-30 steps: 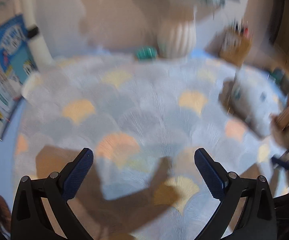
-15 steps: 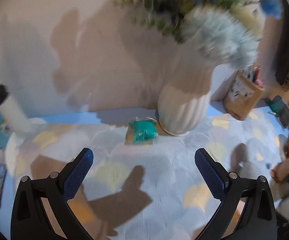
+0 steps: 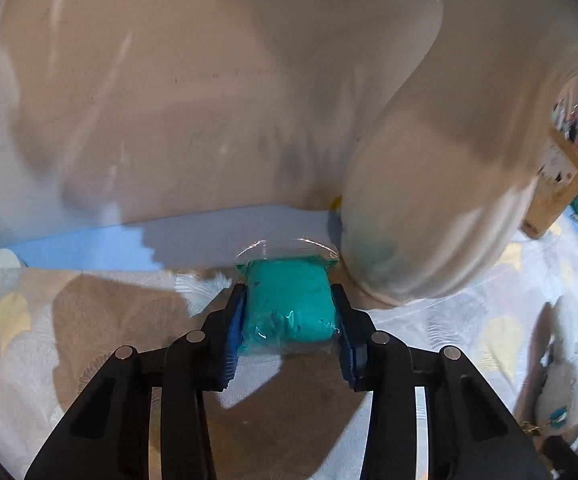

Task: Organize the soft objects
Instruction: 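Grasp the teal squishy pack with the left tool while the right tool grasps the light blue plush, then lift the teal pack with the left tool while the right tool opens over the plush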

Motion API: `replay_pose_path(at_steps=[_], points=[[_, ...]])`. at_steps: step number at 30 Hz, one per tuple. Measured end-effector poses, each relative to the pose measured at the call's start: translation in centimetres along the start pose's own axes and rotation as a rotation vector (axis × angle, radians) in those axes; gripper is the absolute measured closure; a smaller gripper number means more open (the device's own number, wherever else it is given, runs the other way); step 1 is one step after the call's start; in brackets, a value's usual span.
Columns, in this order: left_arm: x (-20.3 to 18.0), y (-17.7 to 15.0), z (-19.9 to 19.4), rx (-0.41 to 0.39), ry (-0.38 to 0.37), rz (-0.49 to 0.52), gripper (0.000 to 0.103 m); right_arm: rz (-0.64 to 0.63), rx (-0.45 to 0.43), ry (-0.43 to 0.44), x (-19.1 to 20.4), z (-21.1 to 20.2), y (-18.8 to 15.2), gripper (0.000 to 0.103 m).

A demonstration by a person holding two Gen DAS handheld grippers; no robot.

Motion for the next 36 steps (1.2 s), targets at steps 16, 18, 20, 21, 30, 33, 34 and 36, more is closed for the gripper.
replay_pose_path(at_steps=[16, 18, 20, 21, 30, 33, 34, 36], points=[[-2.2, -7.8, -17.9, -0.173, -0.005, 0.065, 0.066, -0.112, -0.105, 0.051, 3.7, -6.6, -2.8, 0.057], [-2.6, -10.0, -20.2, -0.172, -0.008, 0.069, 0.066, -0.108, -0.11, 0.083, 4.1, -8.2, -4.2, 0.057], [-3.3, -12.1, -21.5, -0.171, -0.008, 0.07, 0.066, -0.137, -0.107, 0.098, 4.8, -9.9, -5.9, 0.057], [-3.8, -13.5, -21.9, -0.176, -0.011, 0.069, 0.066, -0.165, -0.099, 0.108, 5.4, -10.8, -7.2, 0.057], [-5.3, -22.2, -15.8, -0.09, -0.057, 0.017, 0.066, -0.251, 0.059, 0.22, 6.3, -11.6, -16.7, 0.039], [-4.9, -22.5, -15.3, -0.09, -0.042, -0.005, 0.066, -0.21, 0.048, 0.218, 4.8, -12.6, -17.6, 0.002], [-4.9, -22.4, -15.4, -0.101, -0.044, -0.009, 0.066, -0.2, 0.04, 0.207, 4.4, -12.8, -17.6, 0.001], [-4.7, -22.5, -15.6, -0.108, -0.042, -0.016, 0.065, -0.176, 0.023, 0.231, 4.2, -13.1, -17.3, 0.001]])
Point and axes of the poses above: each gripper's, at about its wrist camera, not at the fingertips, and z roughly the way its jaws point, x to its left, y to its top, the point moved 8 cm from there along z, roughly the way its jaws point, and after that the axes turned 7 degrees about x, right-handed, at the moved point
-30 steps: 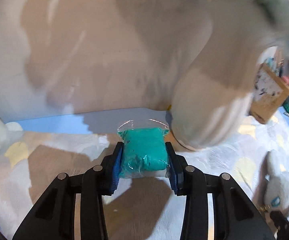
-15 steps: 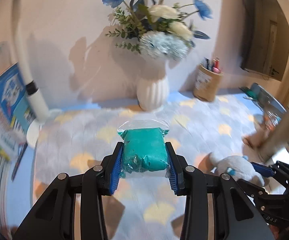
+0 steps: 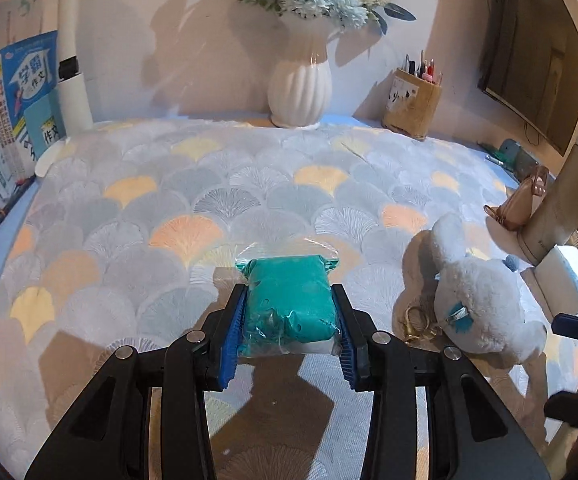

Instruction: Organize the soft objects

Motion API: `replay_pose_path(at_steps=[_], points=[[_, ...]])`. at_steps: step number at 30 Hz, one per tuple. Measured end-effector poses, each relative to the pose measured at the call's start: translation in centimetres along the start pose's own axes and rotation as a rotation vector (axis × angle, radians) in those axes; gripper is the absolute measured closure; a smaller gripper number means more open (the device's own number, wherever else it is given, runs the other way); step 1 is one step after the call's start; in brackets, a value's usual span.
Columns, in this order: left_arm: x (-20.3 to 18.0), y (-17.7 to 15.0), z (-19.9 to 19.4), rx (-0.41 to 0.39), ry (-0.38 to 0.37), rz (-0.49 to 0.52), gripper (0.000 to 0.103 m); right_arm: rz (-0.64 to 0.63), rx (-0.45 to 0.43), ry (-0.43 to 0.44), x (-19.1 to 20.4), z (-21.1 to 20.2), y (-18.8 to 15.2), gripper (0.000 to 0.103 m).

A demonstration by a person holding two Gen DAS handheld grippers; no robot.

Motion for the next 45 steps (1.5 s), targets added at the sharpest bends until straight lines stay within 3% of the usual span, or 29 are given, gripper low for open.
replay_pose_path(at_steps=[13, 16, 26, 31, 34, 38, 45], points=[[-0.1, -0.1, -0.1, -0.006, -0.038, -0.009, 0.064, 0.139, 0.002, 0.092, -0.4, 3.8, 4.9, 0.001], [-0.2, -0.2, -0.2, -0.011, -0.033, -0.007, 0.064, 0.138, -0.025, 0.006, -1.3, 4.9, 5.3, 0.0], [-0.2, -0.1, -0.1, -0.012, -0.043, -0.009, 0.064, 0.154, -0.079, 0.028, -1.8, 4.6, 4.5, 0.0], [0.1, 0.1, -0.6, -0.042, -0.032, -0.026, 0.064, 0.138, -0.198, -0.073, -1.6, 2.3, 4.7, 0.0], [-0.1, 0.0, -0.5, -0.04, -0.028, -0.015, 0.064, 0.156, -0.113, -0.02, -1.8, 4.0, 4.5, 0.0], [-0.3, 0.1, -0.6, -0.043, -0.026, -0.001, 0.064, 0.205, -0.101, 0.044, -2.7, 4.4, 4.4, 0.0], [-0.4, 0.0, -0.5, -0.041, -0.032, 0.0, 0.064, 0.198, -0.098, 0.034, -2.4, 4.4, 4.3, 0.0]])
Point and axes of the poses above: each gripper's, at about its wrist camera, not at the fingertips, and z roughly the way its jaws point, x to its left, y to its top, the point moved 8 cm from there along z, roughly the way its jaws point, and after that the axes turned 7 degrees about x, right-handed, at the moved point
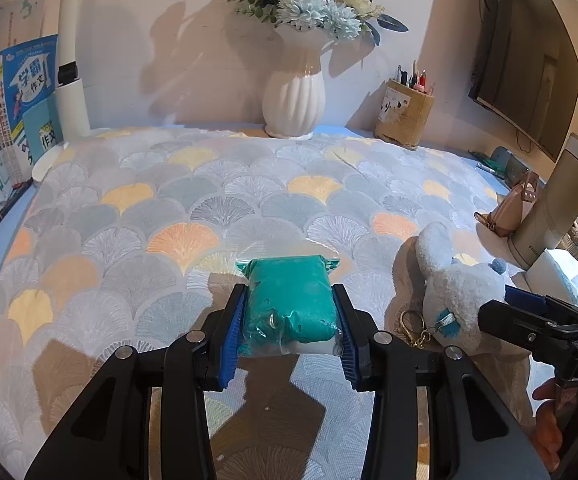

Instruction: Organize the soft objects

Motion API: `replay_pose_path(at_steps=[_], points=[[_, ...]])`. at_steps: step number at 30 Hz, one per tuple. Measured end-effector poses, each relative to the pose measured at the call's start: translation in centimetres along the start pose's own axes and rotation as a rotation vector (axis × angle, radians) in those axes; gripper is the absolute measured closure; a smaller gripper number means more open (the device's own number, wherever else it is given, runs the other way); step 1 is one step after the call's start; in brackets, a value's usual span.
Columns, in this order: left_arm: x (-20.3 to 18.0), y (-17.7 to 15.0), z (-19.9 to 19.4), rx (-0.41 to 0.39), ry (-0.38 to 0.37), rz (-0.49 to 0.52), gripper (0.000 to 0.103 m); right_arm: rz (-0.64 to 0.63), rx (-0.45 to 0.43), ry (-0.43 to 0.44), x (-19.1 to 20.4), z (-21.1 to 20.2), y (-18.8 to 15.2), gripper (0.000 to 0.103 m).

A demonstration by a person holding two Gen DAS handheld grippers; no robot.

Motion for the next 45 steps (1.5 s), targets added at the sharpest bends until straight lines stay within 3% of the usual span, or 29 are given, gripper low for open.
replay_pose_path(at_steps=[6, 10, 15, 20, 21, 23, 29, 42, 45], points=[[-0.1, 0.0, 0.0, -0.001, -0.003, 0.001, 0.064, -0.02, -0.014, 0.029, 0.3, -0.9, -0.1, 0.0], [-0.1, 0.0, 0.0, 0.001, -0.005, 0.001, 0.064, -0.095, 0.066, 0.05, 1.2, -1.1, -0.9, 0.0], [0.0, 0.0, 0.0, -0.002, -0.001, -0.001, 0.064, -0.341, 0.2, -0.066, 2.7, 0.0, -1.9, 0.0], [0.1, 0.1, 0.0, -0.003, -0.004, -0.007, 0.064, -0.489, 0.21, -0.213, 2.9, 2.2, -0.5, 0.0], [0.1, 0.1, 0.0, -0.002, -0.005, -0.008, 0.064, -0.486, 0.21, -0.241, 2.5, 3.0, 0.1, 0.0], [0.1, 0.1, 0.0, -0.001, -0.006, -0.007, 0.064, -0.448, 0.216, -0.205, 2.2, 3.8, 0.5, 0.0], [-0.4, 0.0, -0.1, -0.002, -0.011, 0.013, 0.066, -0.349, 0.108, -0.161, 2.5, 2.6, 0.8, 0.008], [-4.5, 0.7, -6.5, -0.116, -0.114, 0.114, 0.067, -0.257, 0.021, -0.148, 4.0, -4.1, -0.5, 0.009], [-6.1, 1.2, -8.1, -0.134, -0.133, 0.131, 0.067, -0.24, 0.007, -0.188, 3.5, -6.2, -0.5, 0.009]])
Point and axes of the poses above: each gripper's, at about its wrist camera, not at the fingertips, and z roughly the way its jaws point, x to its left, y to its top, the point moved 8 cm from there along z, roughly the way its jaws point, and after that the axes turned 7 degrees about x, right-handed, at the moved point
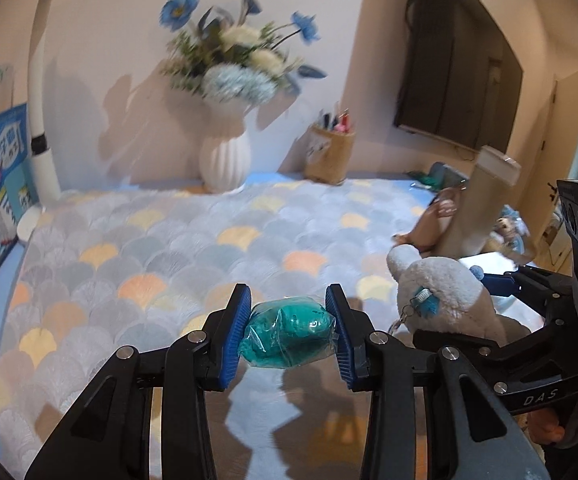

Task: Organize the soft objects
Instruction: 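Carry the teal pack and blue plush to the glass plate and release both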

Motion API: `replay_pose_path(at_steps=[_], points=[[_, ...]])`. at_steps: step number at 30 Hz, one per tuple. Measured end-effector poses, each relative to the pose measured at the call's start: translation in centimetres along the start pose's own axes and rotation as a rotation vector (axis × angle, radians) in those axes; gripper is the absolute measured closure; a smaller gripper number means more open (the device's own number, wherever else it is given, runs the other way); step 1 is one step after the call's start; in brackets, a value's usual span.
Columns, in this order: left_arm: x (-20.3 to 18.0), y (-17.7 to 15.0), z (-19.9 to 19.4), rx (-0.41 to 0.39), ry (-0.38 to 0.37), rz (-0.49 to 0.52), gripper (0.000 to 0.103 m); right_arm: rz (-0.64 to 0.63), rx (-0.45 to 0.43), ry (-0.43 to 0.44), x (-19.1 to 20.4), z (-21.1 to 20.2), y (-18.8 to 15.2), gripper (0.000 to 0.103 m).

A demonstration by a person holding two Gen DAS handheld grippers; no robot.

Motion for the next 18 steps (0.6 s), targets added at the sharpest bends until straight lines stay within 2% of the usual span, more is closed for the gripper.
replay_pose_path(at_steps=[4, 7, 10, 14, 18], points=[[-3.6, 1.9, -1.9, -0.037, -0.048, 0.043, 0.067, 0.028, -0.029, -0.033, -1.7, -3.7, -0.3, 0.009], [-7.5, 4.1, -2.8, -0.038, -0.015, 0.105, 0.067, 0.072, -0.051, -0.057, -4.1, -6.7, -1.0, 0.009], [-12.4, 6.3, -3.2, -0.044, -0.035, 0.163, 0.067, 0.133, -0.065, -0.124, -7.9, -9.7, -2.1, 0.008], [-20.3, 8.9, -4.3, -0.093, -0.164, 0.263, 0.067, 0.25, -0.096, -0.173, -14.3, -13.5, -3.5, 0.008], [-28.8, 11.6, -3.8, -0.08, -0.274, 0.346, 0.067, 0.377, -0.141, -0.246, -22.1, -17.2, -4.5, 0.008]])
Point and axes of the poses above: each gripper's, at about its wrist camera, not at the fingertips, and z roughly the way its jaws point, x to its left, y to its top, the point moved 8 cm from there along z, roughly the way its jaws point, and after that the axes turned 7 degrees about x, right-handed, at the moved point
